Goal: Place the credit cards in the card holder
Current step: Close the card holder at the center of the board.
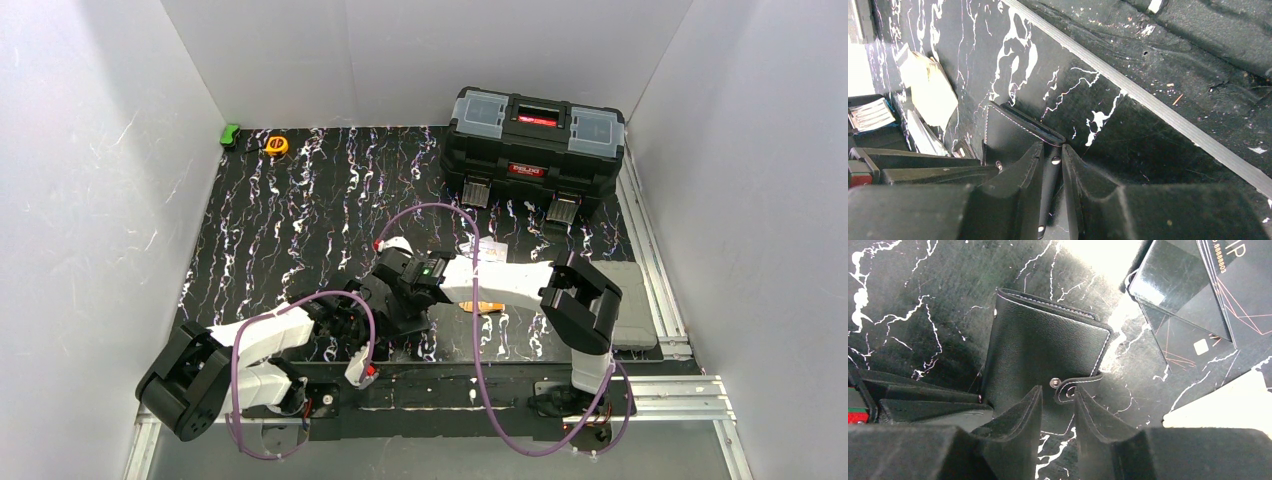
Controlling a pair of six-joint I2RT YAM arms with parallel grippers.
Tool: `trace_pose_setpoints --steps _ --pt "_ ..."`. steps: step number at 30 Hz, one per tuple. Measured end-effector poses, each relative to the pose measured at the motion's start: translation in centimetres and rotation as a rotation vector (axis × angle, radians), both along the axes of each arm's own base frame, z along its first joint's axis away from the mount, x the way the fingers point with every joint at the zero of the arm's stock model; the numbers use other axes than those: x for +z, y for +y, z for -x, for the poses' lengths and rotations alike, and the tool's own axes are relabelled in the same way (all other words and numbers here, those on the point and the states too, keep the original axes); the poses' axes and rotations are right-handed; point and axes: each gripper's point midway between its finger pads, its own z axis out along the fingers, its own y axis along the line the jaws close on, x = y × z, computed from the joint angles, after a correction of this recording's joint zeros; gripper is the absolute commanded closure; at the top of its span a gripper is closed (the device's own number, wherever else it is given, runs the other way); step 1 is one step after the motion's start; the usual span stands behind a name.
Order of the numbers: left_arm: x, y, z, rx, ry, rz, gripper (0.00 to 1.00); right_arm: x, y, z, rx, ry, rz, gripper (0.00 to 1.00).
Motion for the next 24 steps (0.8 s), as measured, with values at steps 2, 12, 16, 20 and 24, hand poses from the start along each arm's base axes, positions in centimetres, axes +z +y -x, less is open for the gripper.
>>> trace_pose_setpoints --steps 2,12,16,20,24 --pt "0.00 -0.01 0.01 0.000 0.000 0.000 0.81 -0.04 -0.21 -0.06 -0.003 -0.004 0.009 0.67" --pt "-0.01 0.00 0.01 0.000 0.000 -0.001 0.81 0.22 -0.57 -0.57 -0.015 -0.034 0.030 0.77" --pt "-0.01 0.00 0.01 -0.001 -0.001 -0.001 0.81 0.22 -0.57 -0.57 -0.015 -0.035 0.030 0.86" --pt "0.00 -0.01 0.01 -0.002 -0.003 -0.002 0.81 0.22 -0.56 -0.58 -0.015 -0.035 0.030 0.92" --pt "-0.01 -0.01 0.03 -0.003 -0.005 -0.004 0.81 0.23 -0.57 -0.59 -0.016 -0.035 0.030 0.98"
